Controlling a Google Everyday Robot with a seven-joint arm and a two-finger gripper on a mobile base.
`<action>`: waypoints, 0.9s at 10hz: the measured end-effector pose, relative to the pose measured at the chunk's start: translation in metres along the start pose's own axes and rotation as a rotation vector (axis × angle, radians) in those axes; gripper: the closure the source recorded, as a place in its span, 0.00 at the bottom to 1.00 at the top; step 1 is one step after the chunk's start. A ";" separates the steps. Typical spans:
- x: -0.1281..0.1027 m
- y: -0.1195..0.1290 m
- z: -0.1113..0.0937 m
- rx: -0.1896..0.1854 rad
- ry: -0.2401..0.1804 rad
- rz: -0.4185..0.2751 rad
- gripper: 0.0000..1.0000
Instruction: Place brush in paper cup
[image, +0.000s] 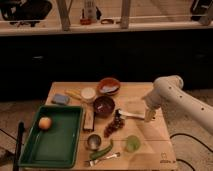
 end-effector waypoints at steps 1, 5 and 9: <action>-0.005 0.000 0.004 -0.001 0.002 0.001 0.20; -0.019 0.004 0.038 -0.014 0.015 0.016 0.20; -0.015 0.003 0.068 -0.046 0.031 0.042 0.29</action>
